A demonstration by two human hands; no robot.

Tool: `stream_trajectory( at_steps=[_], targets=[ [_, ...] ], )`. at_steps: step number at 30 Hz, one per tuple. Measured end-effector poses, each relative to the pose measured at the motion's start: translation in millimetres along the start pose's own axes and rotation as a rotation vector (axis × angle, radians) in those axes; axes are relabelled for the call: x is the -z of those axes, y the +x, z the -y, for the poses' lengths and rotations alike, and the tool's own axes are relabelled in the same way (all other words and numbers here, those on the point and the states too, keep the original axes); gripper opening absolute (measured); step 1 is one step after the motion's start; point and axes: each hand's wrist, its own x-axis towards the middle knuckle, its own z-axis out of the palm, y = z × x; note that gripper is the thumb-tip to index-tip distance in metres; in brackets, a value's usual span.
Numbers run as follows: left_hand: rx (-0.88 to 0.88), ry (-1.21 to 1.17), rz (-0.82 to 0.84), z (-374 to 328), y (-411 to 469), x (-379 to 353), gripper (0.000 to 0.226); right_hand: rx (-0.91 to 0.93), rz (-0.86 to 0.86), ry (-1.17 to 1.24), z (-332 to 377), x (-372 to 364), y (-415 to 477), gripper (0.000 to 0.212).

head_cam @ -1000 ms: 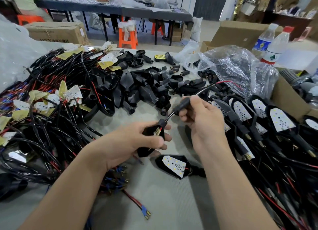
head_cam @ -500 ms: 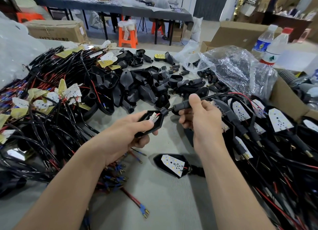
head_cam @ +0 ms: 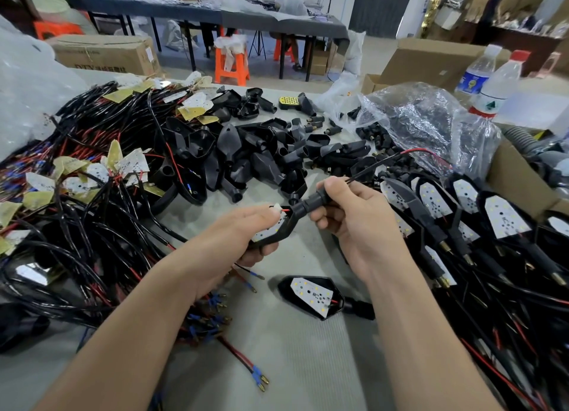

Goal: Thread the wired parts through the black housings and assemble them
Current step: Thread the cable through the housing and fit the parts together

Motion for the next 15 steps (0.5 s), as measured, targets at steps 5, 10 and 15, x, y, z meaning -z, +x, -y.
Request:
stream_trajectory(
  at_steps=[5, 10, 15],
  targets=[
    [-0.029, 0.082, -0.035, -0.9, 0.0, -1.1, 0.041, 0.006, 0.042, 0.007, 1.0, 1.7, -1.2, 0.015],
    [-0.062, 0.07, -0.115, -3.3, 2.4, 1.6, 0.045, -0.01, 0.095, 0.053, -0.9, 1.1, -0.5, 0.018],
    [-0.071, 0.041, -0.154, 1.9, 4.7, 4.7, 0.03, -0.038, 0.182, 0.027, -1.2, 5.4, 0.4, 0.023]
  ],
)
